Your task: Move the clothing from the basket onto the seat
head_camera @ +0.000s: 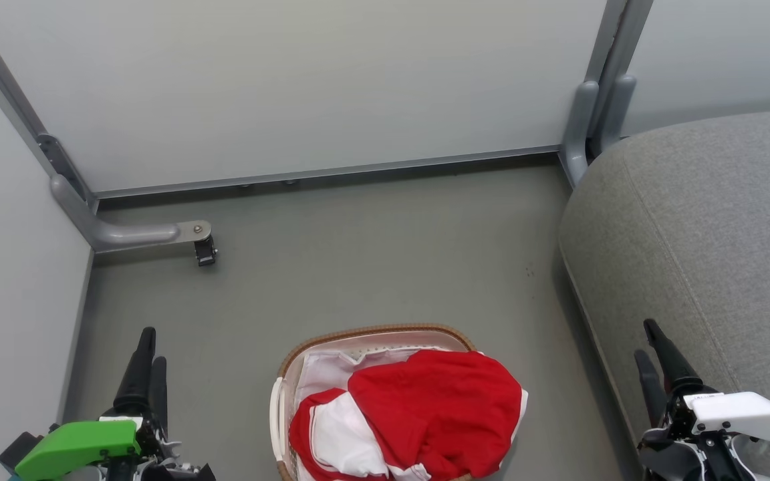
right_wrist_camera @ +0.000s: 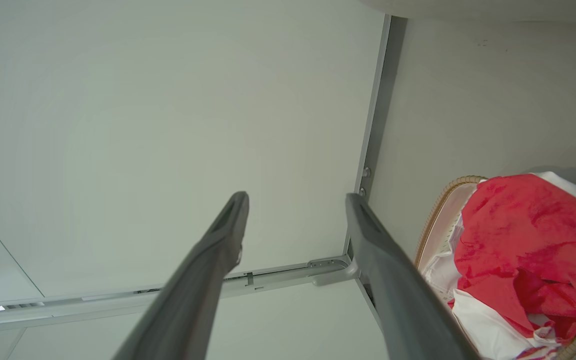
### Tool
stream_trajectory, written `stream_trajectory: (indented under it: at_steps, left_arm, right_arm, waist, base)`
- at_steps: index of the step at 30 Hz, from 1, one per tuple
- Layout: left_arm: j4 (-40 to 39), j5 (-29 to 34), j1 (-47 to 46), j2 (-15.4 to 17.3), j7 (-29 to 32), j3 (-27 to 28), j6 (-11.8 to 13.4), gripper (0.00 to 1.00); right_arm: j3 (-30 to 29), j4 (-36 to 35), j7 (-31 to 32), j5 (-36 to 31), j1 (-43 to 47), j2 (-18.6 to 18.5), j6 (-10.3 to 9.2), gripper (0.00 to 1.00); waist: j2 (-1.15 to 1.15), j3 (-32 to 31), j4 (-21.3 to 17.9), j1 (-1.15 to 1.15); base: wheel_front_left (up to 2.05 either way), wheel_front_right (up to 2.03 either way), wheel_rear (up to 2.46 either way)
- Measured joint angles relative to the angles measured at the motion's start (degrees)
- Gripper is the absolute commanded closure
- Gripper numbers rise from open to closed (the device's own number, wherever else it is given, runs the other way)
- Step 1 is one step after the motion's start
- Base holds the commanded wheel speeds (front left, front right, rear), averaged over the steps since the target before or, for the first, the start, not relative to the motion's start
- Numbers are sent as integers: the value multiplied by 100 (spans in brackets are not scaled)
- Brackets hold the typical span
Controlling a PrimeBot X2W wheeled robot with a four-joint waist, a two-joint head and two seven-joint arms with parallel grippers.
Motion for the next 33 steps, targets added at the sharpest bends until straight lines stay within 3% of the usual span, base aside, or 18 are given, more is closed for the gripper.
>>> stream_trajectory:
  at_steps: [19,33]
  left_arm:
    - [-557,879,152,2,-530,-318,0,0]
    - [-1032,2431,202,10,-824,-510,172,0]
  right_arm:
    - [79,-193,-538,-725,61,-7,0,0]
    - [-5,-579,-833,-2091,63,-30,0,0]
  waist:
    - [0,5,-4,0]
    - [0,20,6,0]
  base:
    - [0,0,0]
    - [0,0,0]
